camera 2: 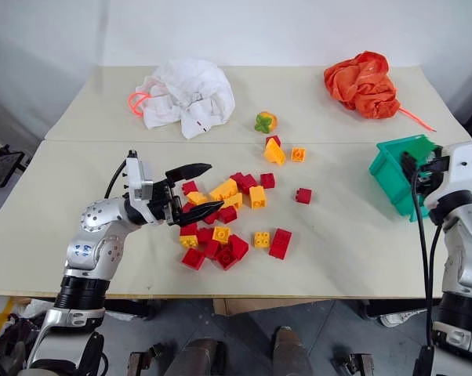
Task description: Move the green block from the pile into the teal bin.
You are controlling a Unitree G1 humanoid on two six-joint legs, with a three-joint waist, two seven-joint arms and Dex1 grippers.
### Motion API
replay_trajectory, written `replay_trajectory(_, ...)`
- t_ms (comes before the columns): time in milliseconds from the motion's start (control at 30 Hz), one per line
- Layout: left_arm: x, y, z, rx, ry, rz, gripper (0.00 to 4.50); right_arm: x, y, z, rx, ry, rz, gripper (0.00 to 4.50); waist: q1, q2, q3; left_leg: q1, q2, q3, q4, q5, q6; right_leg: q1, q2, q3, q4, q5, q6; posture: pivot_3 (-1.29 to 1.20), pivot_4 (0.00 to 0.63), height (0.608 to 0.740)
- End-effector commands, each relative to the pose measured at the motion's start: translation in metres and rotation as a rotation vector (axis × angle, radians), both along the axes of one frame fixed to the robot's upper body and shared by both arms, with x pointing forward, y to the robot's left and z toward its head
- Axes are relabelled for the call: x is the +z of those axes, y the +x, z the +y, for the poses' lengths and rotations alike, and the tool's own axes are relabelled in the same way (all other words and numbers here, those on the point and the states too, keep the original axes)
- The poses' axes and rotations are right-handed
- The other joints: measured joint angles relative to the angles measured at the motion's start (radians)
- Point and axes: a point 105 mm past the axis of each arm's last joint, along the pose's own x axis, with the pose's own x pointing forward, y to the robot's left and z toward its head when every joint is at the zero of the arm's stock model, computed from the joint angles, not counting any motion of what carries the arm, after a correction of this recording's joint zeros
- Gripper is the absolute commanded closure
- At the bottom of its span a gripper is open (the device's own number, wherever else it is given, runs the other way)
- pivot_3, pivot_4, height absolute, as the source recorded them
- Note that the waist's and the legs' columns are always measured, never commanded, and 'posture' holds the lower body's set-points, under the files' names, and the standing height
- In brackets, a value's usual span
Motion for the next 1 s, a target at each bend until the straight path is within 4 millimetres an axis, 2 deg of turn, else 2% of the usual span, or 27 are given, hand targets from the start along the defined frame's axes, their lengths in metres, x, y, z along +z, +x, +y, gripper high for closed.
replay_trajectory(33, 0.005, 0.0, 0.001, -0.007, 0.006, -0.038, 0.0, 0.009, 0.004, -0.026, -0.125, -0.011, -0.012, 2.05, -0.003, 0.0, 0.0, 0.0, 0.0, 0.0, 0.0, 0.0, 0.0, 0.0, 0.0, 0.0, 0.0, 0.0, 0.0, 0.0, 0.15, 0.74)
replay_trajectory(100, 0.004, 0.0, 0.002, -0.007, 0.013, -0.042, 0.0, 0.006, 0.007, -0.039, -0.195, 0.004, 0.008, 2.05, -0.004, 0.0, 0.0, 0.0, 0.0, 0.0, 0.0, 0.0, 0.0, 0.0, 0.0, 0.0, 0.0, 0.0, 0.0, 0.0, 0.15, 0.74)
replay_trajectory(133, 0.004, 0.0, 0.003, -0.006, 0.013, -0.043, 0.0, 0.005, 0.011, -0.037, -0.172, 0.027, 0.024, 2.05, -0.004, 0.0, 0.0, 0.0, 0.0, 0.0, 0.0, 0.0, 0.0, 0.0, 0.0, 0.0, 0.0, 0.0, 0.0, 0.0, 0.15, 0.74)
replay_trajectory(167, 0.004, 0.0, 0.004, -0.002, 0.014, -0.045, 0.0, 0.01, 0.013, -0.032, -0.135, 0.031, -0.005, 1.33, -0.005, 0.0, 0.0, 0.0, 0.0, 0.0, 0.0, 0.0, 0.0, 0.0, 0.0, 0.0, 0.0, 0.0, 0.0, 0.0, 0.15, 0.74)
replay_trajectory(233, 0.004, 0.0, 0.006, 0.003, 0.013, -0.047, 0.0, 0.015, 0.015, -0.022, -0.067, 0.021, -0.024, 0.68, -0.008, 0.0, 0.0, 0.0, 0.0, 0.0, 0.0, 0.0, 0.0, 0.0, 0.0, 0.0, 0.0, 0.0, 0.0, 0.0, 0.15, 0.74)
replay_trajectory(300, 0.002, 0.0, 0.012, 0.024, 0.021, -0.046, 0.0, 0.019, 0.012, -0.021, -0.044, 0.012, -0.035, 0.07, -0.01, 0.0, 0.0, 0.0, 0.001, 0.0, 0.0, 0.0, 0.0, 0.0, 0.0, 0.0, 0.0, 0.0, 0.0, 0.0, 0.15, 0.74)
replay_trajectory(367, 0.001, 0.001, 0.017, 0.048, 0.028, -0.046, 0.0, 0.028, 0.007, -0.016, 0.013, 0.012, -0.092, 0.03, -0.011, 0.0, 0.0, 0.0, 0.0, 0.0, 0.001, 0.0, 0.0, 0.0, 0.0, 0.0, 0.0, 0.0, 0.0, 0.0, 0.15, 0.74)
replay_trajectory(433, -0.002, 0.006, 0.028, 0.115, 0.052, -0.059, 0.0, 0.033, 0.001, 0.0, 0.155, 0.013, -0.128, 0.03, -0.011, 0.0, 0.0, 0.0, 0.0, 0.0, 0.001, 0.0, 0.0, 0.0, -0.001, 0.0, 0.0, 0.0, 0.0, 0.0, 0.15, 0.74)
replay_trajectory(467, -0.005, 0.009, 0.035, 0.147, 0.068, -0.055, 0.0, 0.035, -0.003, 0.016, 0.272, 0.015, -0.148, 0.03, -0.011, 0.0, 0.0, 0.0, 0.0, 0.0, 0.001, 0.0, 0.0, 0.0, 0.0, 0.0, 0.0, 0.0, 0.0, 0.0, 0.15, 0.74)
replay_trajectory(500, -0.009, 0.01, 0.042, 0.175, 0.092, -0.051, 0.0, 0.032, -0.01, 0.038, 0.417, 0.013, -0.134, 0.03, -0.012, 0.0, 0.0, 0.0, 0.001, -0.001, 0.0, 0.0, 0.0, 0.0, 0.0, 0.0, 0.0, 0.0, 0.0, 0.0, 0.15, 0.74)
replay_trajectory(567, -0.014, 0.01, 0.052, 0.204, 0.124, -0.042, 0.0, 0.025, -0.023, 0.068, 0.62, 0.021, -0.096, 0.03, -0.013, 0.0, 0.0, 0.0, 0.001, -0.001, 0.0, 0.0, 0.0, 0.001, 0.0, -0.001, 0.0, 0.0, 0.0, 0.0, 0.15, 0.74)
replay_trajectory(633, -0.023, 0.009, 0.073, 0.252, 0.169, -0.03, 0.0, -0.005, -0.041, 0.101, 0.813, -0.052, 0.058, 0.03, -0.014, 0.0, 0.0, 0.0, 0.001, -0.001, 0.0, 0.0, 0.0, 0.001, 0.0, -0.001, 0.0, 0.0, 0.0, 0.0, 0.15, 0.74)
replay_trajectory(700, -0.029, 0.005, 0.09, 0.291, 0.208, -0.01, 0.0, -0.039, -0.062, 0.12, 0.961, -0.131, 0.235, 0.03, -0.013, 0.0, 0.0, 0.0, 0.001, -0.002, 0.0, 0.0, 0.0, 0.001, 0.0, -0.001, 0.0, 0.0, 0.0, 0.0, 0.15, 0.74)
replay_trajectory(767, -0.034, 0.002, 0.102, 0.329, 0.239, -0.018, 0.0, -0.063, -0.078, 0.125, 1.038, -0.179, 0.347, 0.03, -0.012, 0.0, 0.0, 0.0, 0.001, -0.002, 0.0, 0.0, 0.001, 0.001, -0.001, -0.001, -0.001, 0.0, 0.0, 0.0, 0.15, 0.74)
replay_trajectory(900, -0.04, -0.004, 0.121, 0.409, 0.289, -0.028, 0.0, -0.069, -0.078, 0.124, 0.999, -0.14, 0.314, 0.03, -0.004, 0.0, 0.0, 0.0, -0.001, -0.002, 0.002, 0.0, 0.001, 0.002, -0.003, 0.0, -0.006, 0.0, 0.001, 0.0, 0.15, 0.74)
replay_trajectory(1000, -0.041, -0.008, 0.126, 0.431, 0.287, -0.015, 0.0, -0.07, -0.075, 0.119, 0.958, -0.134, 0.282, 0.03, 0.004, 0.0, 0.0, 0.001, 0.0, -0.002, 0.002, 0.0, 0.001, 0.003, -0.003, 0.0, -0.007, 0.001, 0.001, 0.0, 0.15, 0.74)
